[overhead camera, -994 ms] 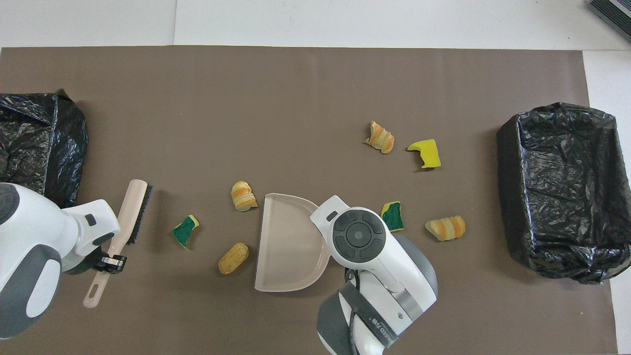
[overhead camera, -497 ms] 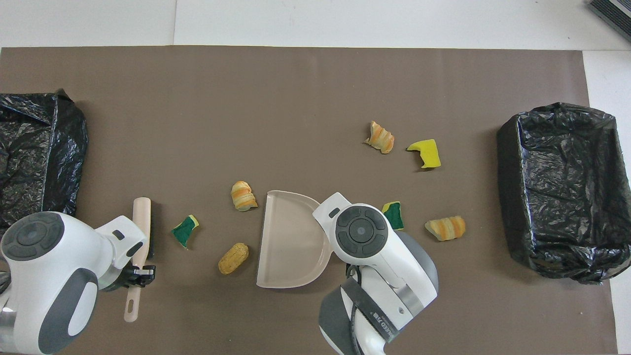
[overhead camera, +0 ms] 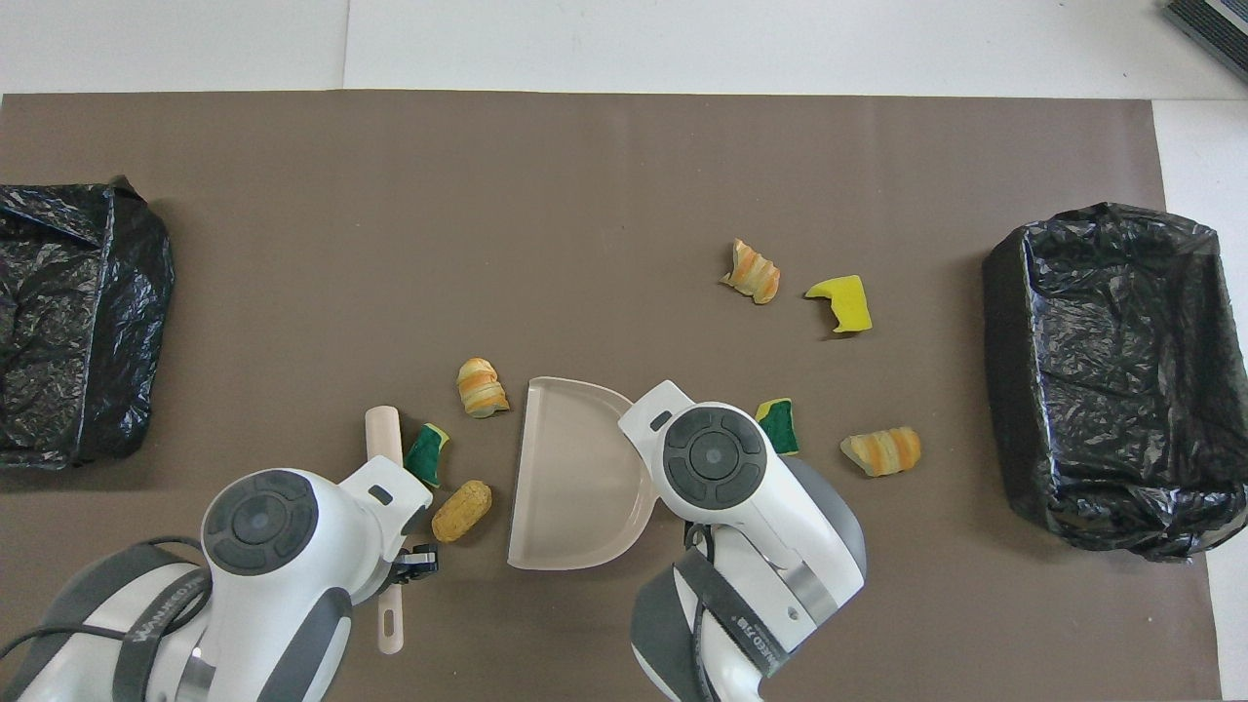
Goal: Sweep and dump trash in bin
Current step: 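Sweep the debris into the dustpan with the brush in the left gripper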
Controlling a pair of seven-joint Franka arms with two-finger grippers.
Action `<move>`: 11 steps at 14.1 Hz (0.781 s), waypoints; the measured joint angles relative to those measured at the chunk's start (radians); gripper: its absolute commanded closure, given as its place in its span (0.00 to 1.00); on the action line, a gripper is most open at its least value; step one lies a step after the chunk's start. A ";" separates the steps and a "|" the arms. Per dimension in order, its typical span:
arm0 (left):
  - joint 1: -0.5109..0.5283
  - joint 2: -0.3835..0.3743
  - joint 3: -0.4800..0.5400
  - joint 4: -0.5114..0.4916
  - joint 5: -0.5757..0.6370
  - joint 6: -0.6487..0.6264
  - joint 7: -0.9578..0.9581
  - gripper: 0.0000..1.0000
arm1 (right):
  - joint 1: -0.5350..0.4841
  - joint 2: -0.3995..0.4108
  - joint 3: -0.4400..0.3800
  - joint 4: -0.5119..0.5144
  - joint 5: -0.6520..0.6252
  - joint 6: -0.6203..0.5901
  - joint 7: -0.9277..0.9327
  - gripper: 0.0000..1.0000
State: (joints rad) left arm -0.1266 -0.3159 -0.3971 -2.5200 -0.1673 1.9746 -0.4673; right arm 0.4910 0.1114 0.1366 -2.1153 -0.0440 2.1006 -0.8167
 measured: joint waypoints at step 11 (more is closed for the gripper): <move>0.000 -0.006 -0.234 0.078 -0.061 0.048 -0.048 1.00 | 0.000 0.001 0.000 0.000 -0.002 0.000 0.000 1.00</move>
State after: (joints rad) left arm -0.1270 -0.3216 -0.6313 -2.4415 -0.2285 2.0231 -0.5155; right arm 0.4907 0.1122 0.1365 -2.1154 -0.0462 2.1010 -0.8167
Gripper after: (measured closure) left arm 0.736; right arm 0.674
